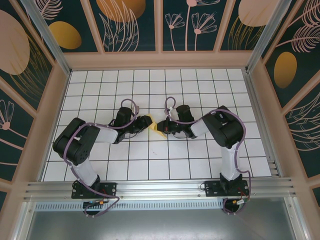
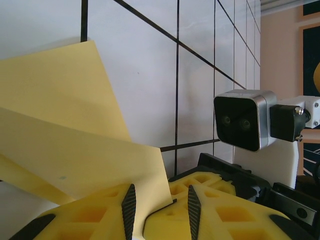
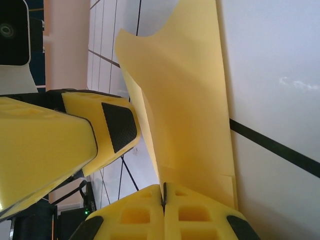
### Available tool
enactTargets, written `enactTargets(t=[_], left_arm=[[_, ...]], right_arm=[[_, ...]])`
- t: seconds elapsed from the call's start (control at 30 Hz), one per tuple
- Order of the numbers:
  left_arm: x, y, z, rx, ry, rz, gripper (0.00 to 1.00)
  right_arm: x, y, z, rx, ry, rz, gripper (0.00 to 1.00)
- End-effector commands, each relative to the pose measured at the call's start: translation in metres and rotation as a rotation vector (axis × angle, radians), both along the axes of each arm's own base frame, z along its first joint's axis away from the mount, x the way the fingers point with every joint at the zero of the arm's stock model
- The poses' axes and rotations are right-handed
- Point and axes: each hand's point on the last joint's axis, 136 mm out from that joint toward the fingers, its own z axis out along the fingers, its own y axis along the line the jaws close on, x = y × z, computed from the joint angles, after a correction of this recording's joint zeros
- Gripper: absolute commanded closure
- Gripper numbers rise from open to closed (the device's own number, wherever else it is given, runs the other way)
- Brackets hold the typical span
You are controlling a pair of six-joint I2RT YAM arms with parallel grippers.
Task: Fold a paper plane with a square sheet of paper (pick it up from the middle)
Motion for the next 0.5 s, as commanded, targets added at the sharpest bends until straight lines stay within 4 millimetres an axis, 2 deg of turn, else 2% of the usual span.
enactTargets(t=[0.0, 0.47], left_arm=[[0.005, -0.006, 0.006, -0.020, -0.023, -0.009, 0.66], [0.006, -0.003, -0.007, 0.012, 0.007, 0.006, 0.68]], right_arm=[[0.001, 0.001, -0.006, -0.007, 0.006, 0.022, 0.97], [0.003, 0.001, -0.007, -0.023, 0.010, 0.024, 0.95]])
